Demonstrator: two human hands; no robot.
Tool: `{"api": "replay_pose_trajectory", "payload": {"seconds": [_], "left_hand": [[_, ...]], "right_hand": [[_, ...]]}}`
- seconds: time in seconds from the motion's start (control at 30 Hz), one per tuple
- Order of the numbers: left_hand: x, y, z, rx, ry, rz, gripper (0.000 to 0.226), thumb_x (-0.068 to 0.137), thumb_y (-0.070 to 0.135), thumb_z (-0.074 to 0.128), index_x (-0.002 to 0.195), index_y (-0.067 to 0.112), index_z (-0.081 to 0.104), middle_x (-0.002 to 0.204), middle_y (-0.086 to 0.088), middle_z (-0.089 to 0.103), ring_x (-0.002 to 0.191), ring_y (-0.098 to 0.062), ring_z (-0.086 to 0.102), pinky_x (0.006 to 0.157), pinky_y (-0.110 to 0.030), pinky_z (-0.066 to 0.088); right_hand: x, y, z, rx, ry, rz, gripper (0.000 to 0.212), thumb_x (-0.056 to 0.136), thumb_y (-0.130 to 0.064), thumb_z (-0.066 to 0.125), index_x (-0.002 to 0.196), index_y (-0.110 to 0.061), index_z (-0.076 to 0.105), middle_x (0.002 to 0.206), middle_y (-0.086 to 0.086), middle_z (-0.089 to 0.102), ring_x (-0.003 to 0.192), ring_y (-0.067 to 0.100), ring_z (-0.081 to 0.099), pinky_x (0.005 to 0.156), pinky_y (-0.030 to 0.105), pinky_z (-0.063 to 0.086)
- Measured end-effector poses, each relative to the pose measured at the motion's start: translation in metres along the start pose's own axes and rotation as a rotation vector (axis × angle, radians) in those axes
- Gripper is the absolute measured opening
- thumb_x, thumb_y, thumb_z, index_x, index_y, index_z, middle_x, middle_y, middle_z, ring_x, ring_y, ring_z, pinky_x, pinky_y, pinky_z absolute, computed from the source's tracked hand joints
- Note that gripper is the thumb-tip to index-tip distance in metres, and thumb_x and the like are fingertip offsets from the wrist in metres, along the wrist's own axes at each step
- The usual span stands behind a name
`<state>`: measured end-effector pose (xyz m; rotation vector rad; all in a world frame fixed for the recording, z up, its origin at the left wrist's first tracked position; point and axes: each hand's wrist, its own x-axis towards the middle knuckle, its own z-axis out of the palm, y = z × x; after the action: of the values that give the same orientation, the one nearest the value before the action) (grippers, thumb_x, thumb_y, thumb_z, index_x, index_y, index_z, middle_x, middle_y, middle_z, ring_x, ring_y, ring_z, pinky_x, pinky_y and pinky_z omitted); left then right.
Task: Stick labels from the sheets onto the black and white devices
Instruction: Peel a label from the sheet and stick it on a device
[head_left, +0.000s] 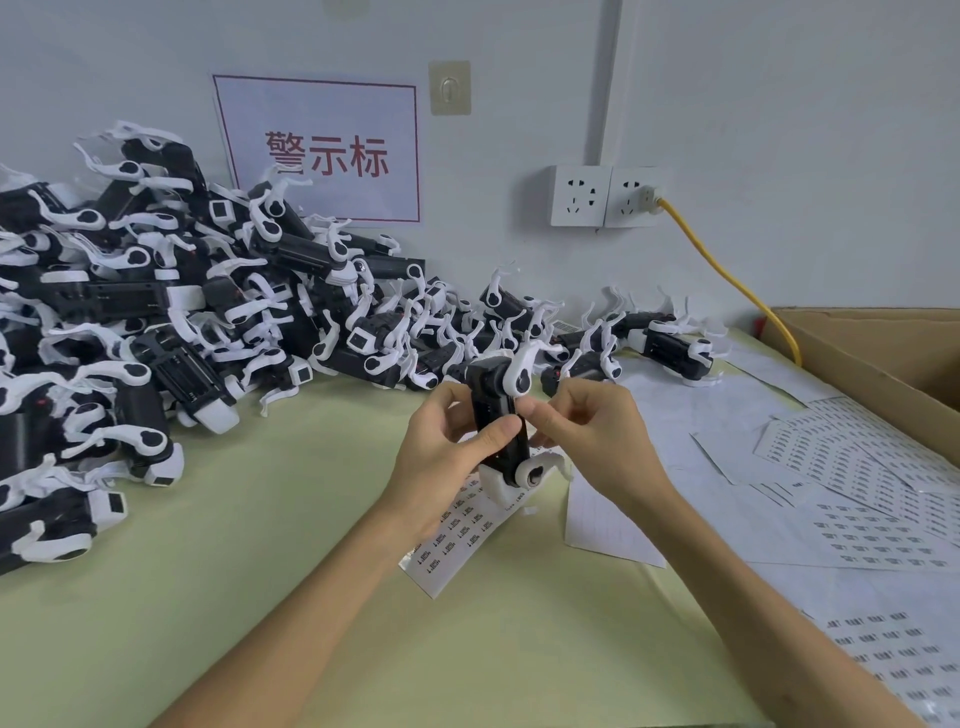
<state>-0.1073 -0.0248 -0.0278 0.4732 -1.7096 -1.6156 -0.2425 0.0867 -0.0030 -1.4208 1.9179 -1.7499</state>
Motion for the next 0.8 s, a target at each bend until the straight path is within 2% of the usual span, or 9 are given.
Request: {"api": "replay_pose_trajectory", "payload": {"seconds": [0.07,0.17,0.27,0.37,0.4,0.47,0.53,0.7,0.8], "left_hand": [[-0.001,0.006,0.002,-0.147,-0.05,-0.083,0.044,0.083,0.027,0.082,0.115,0.004,0.063,0.103,-0.01,0.077,0.094,-0.026,0.075,0.073,-0.034,0.059],[-0.001,0.011,0.001,-0.309,-0.09,-0.191,0.05,0.088,0.028,0.069,0.126,-0.005,0.062,0.111,-0.018,0.071,0.098,-0.025,0.067,0.076,-0.032,0.057],[0.001,0.013,-0.002,-0.354,-0.124,-0.275,0.051,0.085,0.036,0.061,0.122,0.003,0.069,0.103,-0.011,0.071,0.093,-0.018,0.065,0.078,-0.031,0.055],[0.001,0.011,0.0,-0.352,-0.119,-0.31,0.05,0.091,0.042,0.061,0.124,0.006,0.071,0.121,-0.023,0.069,0.108,-0.026,0.066,0.102,-0.048,0.049],[0.001,0.01,0.0,-0.321,-0.1,-0.292,0.049,0.096,0.043,0.059,0.125,0.005,0.069,0.124,-0.025,0.068,0.111,-0.029,0.067,0.104,-0.049,0.049],[0.002,0.008,0.001,-0.266,-0.044,-0.265,0.042,0.101,0.042,0.055,0.116,0.006,0.072,0.107,-0.019,0.074,0.098,-0.026,0.072,0.085,-0.039,0.06],[0.002,0.008,0.002,-0.213,-0.007,-0.267,0.039,0.103,0.043,0.053,0.106,0.01,0.073,0.089,-0.012,0.074,0.078,-0.02,0.071,0.066,-0.031,0.056],[-0.002,0.007,0.005,-0.13,-0.025,-0.25,0.047,0.106,0.054,0.042,0.107,0.022,0.076,0.098,-0.01,0.076,0.082,-0.018,0.072,0.062,-0.028,0.055],[-0.006,0.008,0.006,-0.261,-0.104,-0.24,0.051,0.101,0.058,0.045,0.118,0.019,0.074,0.121,-0.024,0.07,0.103,-0.026,0.069,0.081,-0.04,0.06]], "right_hand": [[0.001,-0.001,0.001,0.048,-0.089,0.014,0.048,0.089,-0.044,0.067,0.066,-0.003,0.058,0.066,0.017,0.065,0.065,0.025,0.066,0.071,0.045,0.055],[0.001,-0.001,-0.001,0.143,-0.161,0.024,0.034,0.105,-0.023,0.055,0.076,-0.011,0.066,0.071,-0.003,0.067,0.07,0.011,0.062,0.07,0.027,0.05],[0.0,0.001,-0.002,0.087,-0.174,-0.041,0.011,0.098,-0.006,0.064,0.094,-0.013,0.071,0.084,-0.006,0.071,0.078,0.014,0.066,0.071,0.024,0.051],[-0.003,0.001,0.003,0.082,-0.189,-0.098,0.021,0.096,0.002,0.065,0.105,-0.013,0.076,0.098,0.0,0.075,0.086,0.022,0.072,0.081,0.034,0.058],[-0.004,0.001,0.004,0.083,-0.192,-0.122,0.023,0.095,0.003,0.065,0.105,-0.013,0.077,0.099,0.002,0.074,0.087,0.023,0.071,0.084,0.035,0.057],[-0.006,0.001,0.006,0.016,-0.194,-0.195,0.025,0.094,0.004,0.065,0.103,-0.014,0.079,0.098,0.001,0.073,0.088,0.016,0.069,0.083,0.027,0.053],[-0.007,0.002,0.008,-0.033,-0.208,-0.224,0.028,0.092,0.005,0.067,0.103,-0.017,0.079,0.098,0.0,0.072,0.088,0.016,0.067,0.08,0.023,0.051],[-0.008,0.003,0.008,0.0,-0.227,-0.226,0.032,0.089,0.005,0.066,0.104,-0.02,0.078,0.095,-0.001,0.071,0.081,0.017,0.067,0.074,0.017,0.048],[-0.007,0.003,0.007,0.03,-0.209,-0.221,0.031,0.091,0.004,0.064,0.101,-0.022,0.079,0.093,-0.004,0.07,0.082,0.019,0.066,0.076,0.029,0.051]]}}
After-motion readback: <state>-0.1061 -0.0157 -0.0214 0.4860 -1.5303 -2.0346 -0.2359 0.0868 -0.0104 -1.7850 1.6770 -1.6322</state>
